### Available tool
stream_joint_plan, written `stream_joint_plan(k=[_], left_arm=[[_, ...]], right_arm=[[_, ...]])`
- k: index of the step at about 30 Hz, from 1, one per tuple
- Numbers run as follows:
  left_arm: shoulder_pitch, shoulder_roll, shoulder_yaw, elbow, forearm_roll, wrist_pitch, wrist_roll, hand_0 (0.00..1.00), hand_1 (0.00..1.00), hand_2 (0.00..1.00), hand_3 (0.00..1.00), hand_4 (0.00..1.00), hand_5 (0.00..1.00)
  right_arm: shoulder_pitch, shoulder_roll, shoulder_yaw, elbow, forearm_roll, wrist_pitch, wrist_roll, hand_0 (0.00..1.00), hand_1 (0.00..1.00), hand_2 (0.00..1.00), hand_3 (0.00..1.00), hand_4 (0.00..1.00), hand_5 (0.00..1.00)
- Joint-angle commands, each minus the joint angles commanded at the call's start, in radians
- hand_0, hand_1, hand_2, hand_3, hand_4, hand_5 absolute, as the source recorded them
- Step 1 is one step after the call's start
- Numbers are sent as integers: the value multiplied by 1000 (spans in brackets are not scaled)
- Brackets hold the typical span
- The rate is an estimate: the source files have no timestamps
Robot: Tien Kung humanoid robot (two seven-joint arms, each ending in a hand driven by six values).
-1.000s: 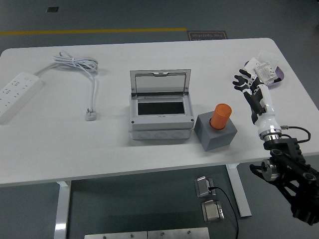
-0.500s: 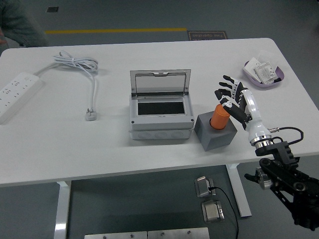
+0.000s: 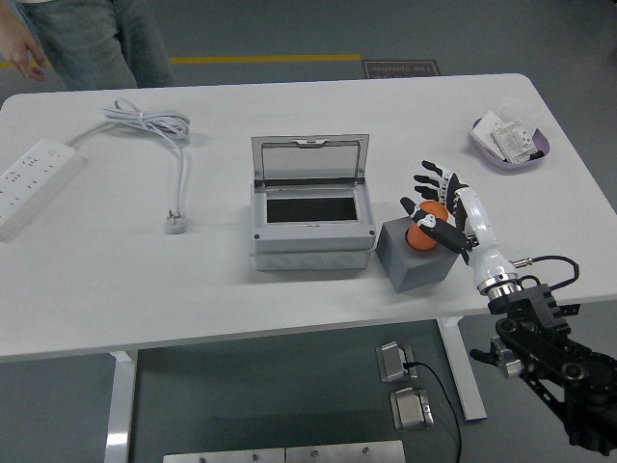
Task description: Fetch the battery,place it into the box,close the lid of the box
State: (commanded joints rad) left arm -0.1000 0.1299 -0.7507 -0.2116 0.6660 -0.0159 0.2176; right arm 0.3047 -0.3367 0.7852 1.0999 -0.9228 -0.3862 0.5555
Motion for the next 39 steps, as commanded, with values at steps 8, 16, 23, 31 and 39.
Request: stream_joint_plan(k=[8,16,23,31,39], left_arm=[[-3,-3,-2,0,2,0,1,635,664,621,613,619,204],[-3,-3,-4,-1,5,-1,3,635,663,621,613,618,204],[-4,-4,-5,-1,5,-1,4,635,663,621,613,618,205],[-6,-4,-3,-1,3,0,3,635,663,622,613,618,205],[-6,-4,-4,-1,6,-1,3,634,663,622,614,620,205]], right_arm=[[4,4,-19,-16,11,6,1,792,758,810,896,904,408],[3,4,-27,-40,24,13,1,767,755,805,887,903,410],[2,4,-33,-47,30,15,1,736,752,803,885,903,410],[1,3,-37,-47,31,13,1,714,752,801,884,902,408],[-1,4,-42,-39,31,2,-3,690,745,790,877,895,400]])
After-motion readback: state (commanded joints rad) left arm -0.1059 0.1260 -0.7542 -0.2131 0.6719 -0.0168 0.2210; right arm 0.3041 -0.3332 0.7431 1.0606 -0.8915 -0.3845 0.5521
